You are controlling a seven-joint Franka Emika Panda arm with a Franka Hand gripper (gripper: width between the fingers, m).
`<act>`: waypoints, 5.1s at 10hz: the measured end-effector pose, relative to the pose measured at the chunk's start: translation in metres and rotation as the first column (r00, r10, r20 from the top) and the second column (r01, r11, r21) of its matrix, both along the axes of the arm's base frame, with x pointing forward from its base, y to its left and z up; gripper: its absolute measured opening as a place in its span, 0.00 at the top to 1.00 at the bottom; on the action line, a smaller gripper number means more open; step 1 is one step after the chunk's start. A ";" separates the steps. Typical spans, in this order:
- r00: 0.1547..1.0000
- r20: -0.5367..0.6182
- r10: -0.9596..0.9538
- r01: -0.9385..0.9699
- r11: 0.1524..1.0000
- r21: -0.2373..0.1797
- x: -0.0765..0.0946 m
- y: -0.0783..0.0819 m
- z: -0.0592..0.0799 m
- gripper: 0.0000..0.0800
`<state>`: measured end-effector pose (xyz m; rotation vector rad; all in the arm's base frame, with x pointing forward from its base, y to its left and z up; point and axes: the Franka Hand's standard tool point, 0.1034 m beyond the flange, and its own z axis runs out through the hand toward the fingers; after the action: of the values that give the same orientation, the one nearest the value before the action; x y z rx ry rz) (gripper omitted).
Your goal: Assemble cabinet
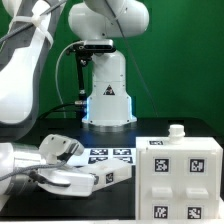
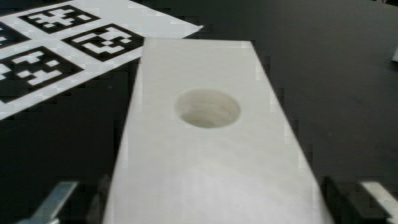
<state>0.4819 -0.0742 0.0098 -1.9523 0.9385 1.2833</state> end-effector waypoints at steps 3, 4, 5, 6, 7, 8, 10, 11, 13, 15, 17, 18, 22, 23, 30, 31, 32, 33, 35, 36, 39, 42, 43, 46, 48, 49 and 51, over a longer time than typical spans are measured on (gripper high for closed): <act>0.999 0.027 0.021 -0.022 1.000 0.012 0.001 -0.005 0.015 0.30; 0.998 0.051 0.026 -0.026 1.000 0.015 0.004 -0.012 0.028 0.30; 0.992 0.121 0.041 -0.038 0.999 -0.028 0.014 -0.021 0.046 0.30; 0.982 0.177 0.059 -0.050 0.997 -0.055 0.019 -0.025 0.078 0.30; 0.973 0.225 0.059 -0.036 0.994 -0.106 0.027 -0.026 0.094 0.30; 0.959 0.277 0.057 -0.010 0.986 -0.168 0.030 -0.023 0.099 0.30; 0.922 0.382 0.059 0.063 0.953 -0.297 0.034 -0.023 0.092 0.30; 0.894 0.440 0.079 0.094 0.929 -0.357 0.041 -0.026 0.094 0.30; 0.810 0.559 0.180 0.123 0.879 -0.461 0.056 -0.032 0.112 0.30; 0.755 0.616 0.222 0.206 0.812 -0.545 0.058 -0.032 0.113 0.30; 0.707 0.653 0.271 0.267 0.753 -0.602 0.061 -0.034 0.110 0.30; 0.672 0.674 0.308 0.309 0.710 -0.633 0.064 -0.036 0.110 0.30; 0.495 0.675 0.547 0.396 0.549 -0.736 0.074 -0.054 0.108 0.30; 0.486 0.670 0.561 0.405 0.535 -0.741 0.073 -0.054 0.107 0.30; 0.336 0.614 0.714 0.246 0.563 -0.789 0.076 -0.033 0.102 0.30; 0.341 0.616 0.711 0.248 0.564 -0.788 0.076 -0.035 0.103 0.30; 0.342 0.615 0.710 0.247 0.564 -0.788 0.076 -0.036 0.103 0.30; 0.342 0.615 0.711 0.247 0.564 -0.788 0.075 -0.035 0.102 0.30; 0.361 0.617 0.699 0.238 0.571 -0.786 0.069 -0.039 0.097 0.30; 0.372 0.616 0.695 0.232 0.573 -0.786 0.066 -0.040 0.093 0.30; 0.395 0.619 0.679 0.233 0.578 -0.782 0.064 -0.036 0.086 0.30; 0.415 0.626 0.660 0.248 0.580 -0.776 0.064 -0.034 0.086 0.16; 0.416 0.626 0.660 0.248 0.580 -0.776 0.064 -0.034 0.086 0.16; 0.455 0.634 0.626 0.215 0.614 -0.760 0.061 -0.029 0.083 0.00; 0.514 0.647 0.563 0.155 0.681 -0.715 0.085 -0.038 0.099 0.00; 0.559 0.637 0.532 0.093 0.723 -0.685 0.086 -0.039 0.097 0.00; 0.637 0.596 0.489 -0.009 0.778 -0.629 0.100 -0.052 0.095 0.00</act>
Offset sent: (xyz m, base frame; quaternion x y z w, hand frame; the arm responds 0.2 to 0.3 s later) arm -0.0120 -0.0203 0.0533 -0.0259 -0.0390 -0.0465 0.9978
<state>0.5816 -0.1264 0.1045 -2.8415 0.6389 0.1676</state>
